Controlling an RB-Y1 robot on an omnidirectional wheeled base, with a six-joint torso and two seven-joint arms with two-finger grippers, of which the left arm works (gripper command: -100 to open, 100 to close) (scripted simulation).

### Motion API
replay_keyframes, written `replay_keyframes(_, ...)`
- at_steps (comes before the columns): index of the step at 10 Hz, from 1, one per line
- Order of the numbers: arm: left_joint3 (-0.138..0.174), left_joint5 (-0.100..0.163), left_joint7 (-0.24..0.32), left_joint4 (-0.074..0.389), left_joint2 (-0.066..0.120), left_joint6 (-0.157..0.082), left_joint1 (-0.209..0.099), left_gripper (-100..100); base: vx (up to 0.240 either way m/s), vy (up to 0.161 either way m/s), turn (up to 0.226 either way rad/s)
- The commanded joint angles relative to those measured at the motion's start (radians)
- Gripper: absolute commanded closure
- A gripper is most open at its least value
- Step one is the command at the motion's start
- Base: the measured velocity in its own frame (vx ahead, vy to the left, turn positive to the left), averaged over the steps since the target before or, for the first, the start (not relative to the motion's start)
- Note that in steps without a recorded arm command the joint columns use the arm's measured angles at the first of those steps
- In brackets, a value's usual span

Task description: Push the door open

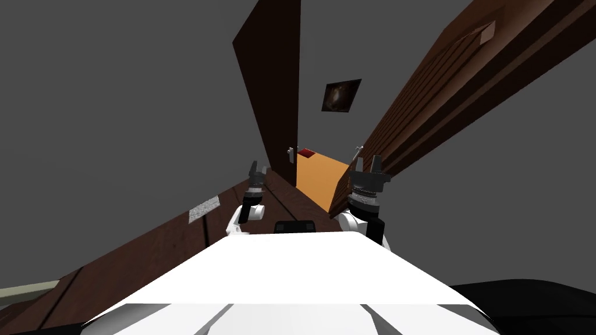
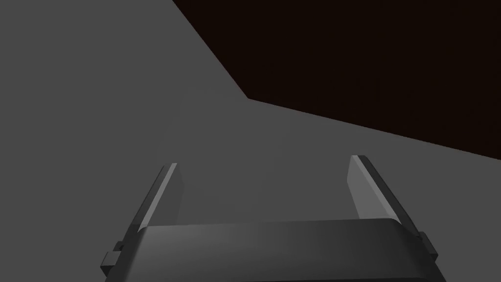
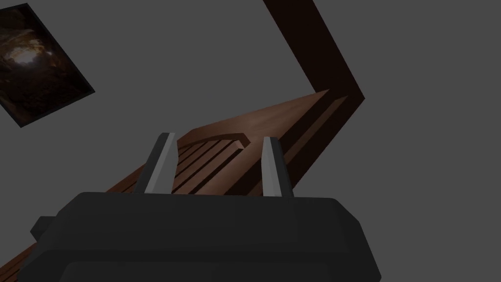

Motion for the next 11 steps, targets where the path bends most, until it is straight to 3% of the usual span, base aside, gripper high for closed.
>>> replay_keyframes(1, -0.017, -0.002, 0.01, 0.047, 0.005, 0.002, -0.028, -100, 0.096, 0.083, -0.028)
replay_keyframes(4, -0.049, -0.006, 0.025, 0.132, 0.011, 0.008, -0.087, -100, 0.091, 0.085, -0.034)
replay_keyframes(5, -0.049, -0.006, 0.025, 0.137, 0.011, 0.008, -0.087, -100, 0.063, 0.053, -0.011)
replay_keyframes(11, -0.116, -0.016, 0.057, 0.326, 0.02, 0.022, -0.212, -100, 0.085, 0.085, -0.032)
